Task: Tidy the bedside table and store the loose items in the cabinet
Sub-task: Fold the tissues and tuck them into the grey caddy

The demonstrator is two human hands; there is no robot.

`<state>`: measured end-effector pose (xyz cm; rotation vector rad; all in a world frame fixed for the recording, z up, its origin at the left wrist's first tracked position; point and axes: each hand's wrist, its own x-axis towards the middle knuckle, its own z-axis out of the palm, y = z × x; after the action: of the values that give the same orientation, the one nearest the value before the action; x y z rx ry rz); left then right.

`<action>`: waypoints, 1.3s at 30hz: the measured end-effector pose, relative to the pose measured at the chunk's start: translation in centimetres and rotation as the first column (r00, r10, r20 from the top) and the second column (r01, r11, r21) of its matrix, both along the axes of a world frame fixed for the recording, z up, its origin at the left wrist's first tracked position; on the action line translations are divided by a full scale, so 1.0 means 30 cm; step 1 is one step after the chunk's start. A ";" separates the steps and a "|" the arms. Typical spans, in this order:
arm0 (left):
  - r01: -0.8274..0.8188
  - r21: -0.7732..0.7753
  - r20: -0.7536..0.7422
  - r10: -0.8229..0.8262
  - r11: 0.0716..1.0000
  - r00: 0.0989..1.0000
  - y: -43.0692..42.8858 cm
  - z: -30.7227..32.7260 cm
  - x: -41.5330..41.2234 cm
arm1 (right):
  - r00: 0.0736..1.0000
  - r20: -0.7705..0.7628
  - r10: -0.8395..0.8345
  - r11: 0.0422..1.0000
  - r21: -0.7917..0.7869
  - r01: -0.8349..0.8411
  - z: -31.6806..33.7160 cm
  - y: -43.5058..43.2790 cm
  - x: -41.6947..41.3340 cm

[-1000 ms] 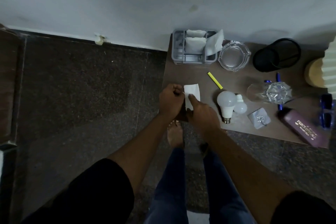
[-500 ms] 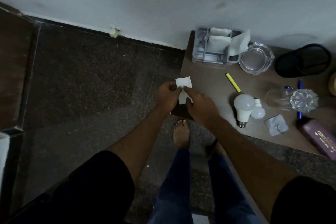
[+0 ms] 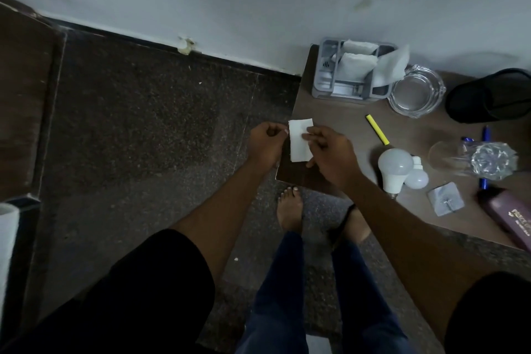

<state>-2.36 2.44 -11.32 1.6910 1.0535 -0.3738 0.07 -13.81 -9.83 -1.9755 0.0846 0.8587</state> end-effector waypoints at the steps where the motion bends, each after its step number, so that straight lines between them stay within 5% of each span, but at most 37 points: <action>1: -0.012 -0.019 0.000 0.012 1.000 1.000 0.001 0.003 0.001 | 1.000 -0.017 -0.010 1.000 0.008 0.010 0.001 0.000 0.001; 7: -0.033 -0.169 -0.079 0.019 0.985 0.997 0.007 0.016 0.011 | 0.997 -0.072 0.007 0.998 0.055 -0.003 0.007 0.032 0.006; 13: -0.044 -0.113 -0.051 0.039 0.993 0.998 0.008 0.030 0.011 | 0.993 -0.078 -0.084 0.992 0.091 0.091 0.016 0.048 0.017; 19: 0.026 -0.079 -0.014 -0.027 0.997 1.000 0.023 0.058 0.022 | 0.984 0.088 -0.155 0.987 -0.035 0.158 0.021 0.013 0.029; 25: 0.149 -0.181 0.059 -0.141 0.972 0.988 0.026 0.113 0.022 | 0.997 0.014 -0.072 0.996 0.051 0.071 0.050 0.005 0.044; 31: 0.219 -0.191 0.133 -0.196 0.957 0.972 0.020 0.177 0.044 | 0.983 -0.049 -0.176 0.977 0.114 0.181 0.079 -0.027 0.056; 39: 0.130 0.126 0.273 -0.160 0.984 0.949 -0.091 0.290 0.063 | 0.910 0.008 -0.415 0.896 0.175 0.408 0.183 -0.075 0.080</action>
<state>-0.48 -0.28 -2.61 1.8595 0.7525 -0.1643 2.47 -16.05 -4.33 -1.7273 0.3789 0.5233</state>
